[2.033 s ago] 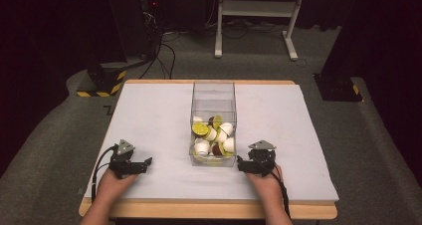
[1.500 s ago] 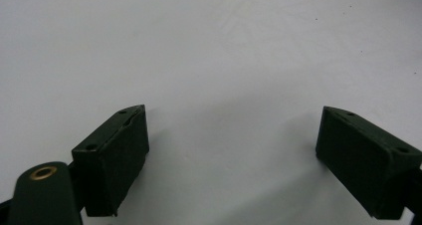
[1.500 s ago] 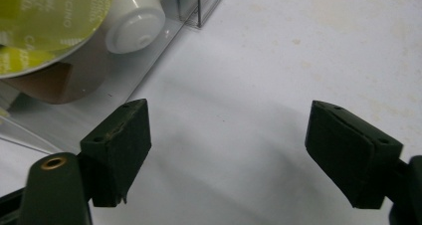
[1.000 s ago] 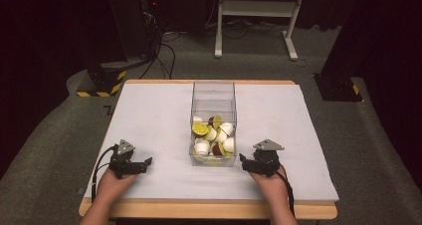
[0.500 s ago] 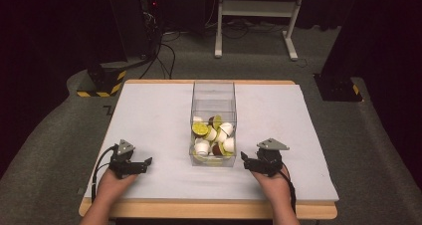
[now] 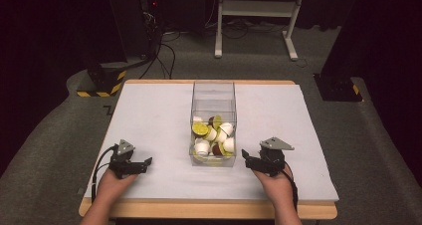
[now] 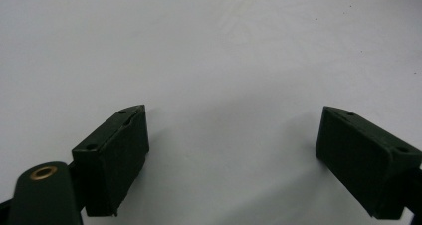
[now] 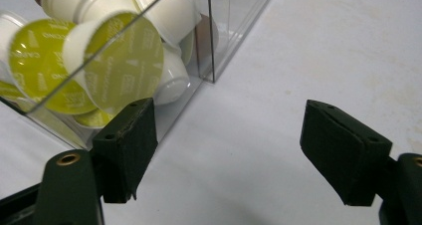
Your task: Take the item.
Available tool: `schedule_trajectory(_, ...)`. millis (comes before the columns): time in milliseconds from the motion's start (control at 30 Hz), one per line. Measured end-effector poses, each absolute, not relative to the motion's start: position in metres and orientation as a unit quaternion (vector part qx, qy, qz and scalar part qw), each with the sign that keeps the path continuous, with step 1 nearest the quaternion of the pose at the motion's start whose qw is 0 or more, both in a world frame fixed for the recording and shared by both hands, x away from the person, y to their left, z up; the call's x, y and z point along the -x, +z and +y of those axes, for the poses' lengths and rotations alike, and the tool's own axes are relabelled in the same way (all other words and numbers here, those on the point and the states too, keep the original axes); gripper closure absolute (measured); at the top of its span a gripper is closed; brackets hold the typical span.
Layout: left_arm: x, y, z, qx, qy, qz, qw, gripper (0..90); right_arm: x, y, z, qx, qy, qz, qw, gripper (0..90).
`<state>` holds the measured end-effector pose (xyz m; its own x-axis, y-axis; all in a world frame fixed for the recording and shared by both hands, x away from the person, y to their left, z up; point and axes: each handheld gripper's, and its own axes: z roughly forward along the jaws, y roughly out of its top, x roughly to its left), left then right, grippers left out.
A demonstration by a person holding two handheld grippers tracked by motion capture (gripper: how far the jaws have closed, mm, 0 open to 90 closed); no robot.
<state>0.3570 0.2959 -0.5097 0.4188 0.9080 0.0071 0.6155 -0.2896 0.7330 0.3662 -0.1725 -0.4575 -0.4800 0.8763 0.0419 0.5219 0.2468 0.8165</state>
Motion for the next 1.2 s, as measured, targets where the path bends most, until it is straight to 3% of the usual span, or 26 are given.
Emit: schedule_trajectory(1200,-0.357,-0.51,0.296,-0.771,0.221,0.497,0.332,11.8,-0.356,-0.418,-0.157,-0.416,0.452,0.755,0.23,22.6)
